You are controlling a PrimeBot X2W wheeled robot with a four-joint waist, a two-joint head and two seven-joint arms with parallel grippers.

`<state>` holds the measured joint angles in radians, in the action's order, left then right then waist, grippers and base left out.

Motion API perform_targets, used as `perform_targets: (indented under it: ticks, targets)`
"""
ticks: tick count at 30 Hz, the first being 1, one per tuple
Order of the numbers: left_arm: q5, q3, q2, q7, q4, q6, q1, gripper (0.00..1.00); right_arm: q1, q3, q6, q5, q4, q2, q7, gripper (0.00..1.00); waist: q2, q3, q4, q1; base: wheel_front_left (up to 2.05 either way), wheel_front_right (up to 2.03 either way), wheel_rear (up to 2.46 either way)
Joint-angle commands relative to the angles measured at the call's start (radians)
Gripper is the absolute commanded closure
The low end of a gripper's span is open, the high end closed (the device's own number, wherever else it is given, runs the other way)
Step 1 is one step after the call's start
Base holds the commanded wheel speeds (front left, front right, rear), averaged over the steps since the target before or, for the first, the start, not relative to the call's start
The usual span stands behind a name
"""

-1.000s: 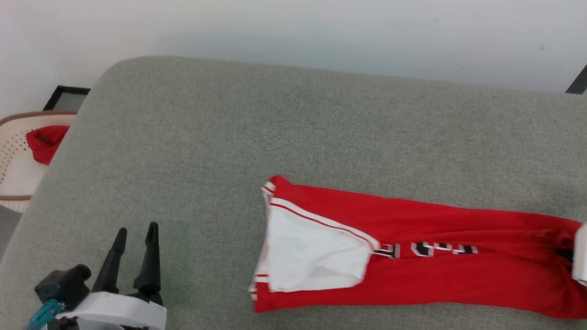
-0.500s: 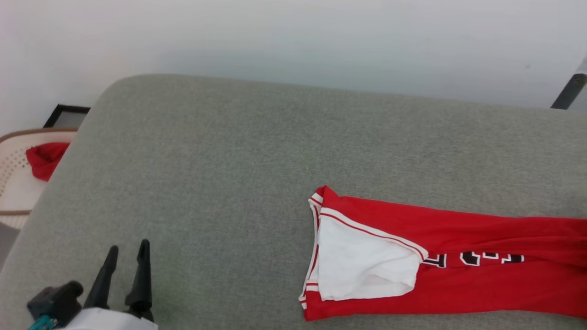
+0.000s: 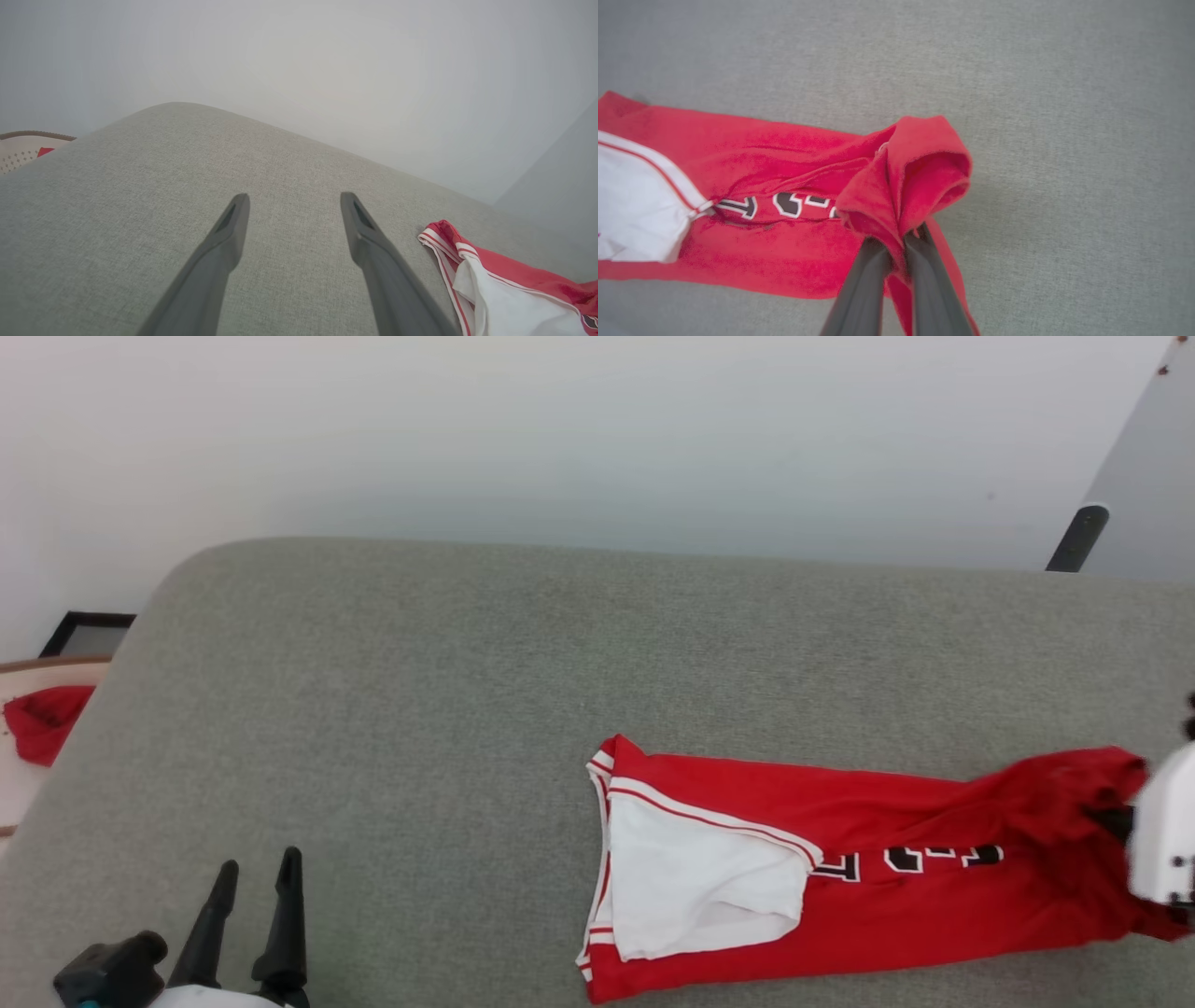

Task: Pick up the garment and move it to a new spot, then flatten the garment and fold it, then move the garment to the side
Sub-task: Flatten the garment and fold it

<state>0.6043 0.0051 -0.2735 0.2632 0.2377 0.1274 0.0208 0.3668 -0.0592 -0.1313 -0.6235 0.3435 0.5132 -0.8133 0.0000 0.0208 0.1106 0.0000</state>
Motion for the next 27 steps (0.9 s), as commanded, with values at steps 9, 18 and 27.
perform_targets:
  ticks: [9, 18, 27]
  targets:
    - [-0.004, -0.013, 0.018, 0.001, 0.01, 0.0, -0.02, 0.0, -0.003, -0.062, 0.001, 0.025, -0.215, -0.156, -0.052, 1.0, 0.0, 0.001, -0.01, 0.0, 0.0, 0.0, 0.0]
    - [-0.003, -0.046, 0.039, 0.001, 0.029, 0.003, -0.063, 0.0, 0.066, -0.107, 0.001, 0.136, -0.142, -0.351, -0.003, 1.0, 0.0, 0.022, 0.04, 0.0, 0.0, 0.0, 0.0]
    - [-0.004, -0.073, 0.061, 0.001, 0.054, 0.004, -0.103, 0.0, 0.122, -0.151, 0.001, 0.22, -0.003, -0.447, 0.071, 1.0, 0.0, 0.035, 0.118, 0.0, 0.0, 0.0, 0.0]
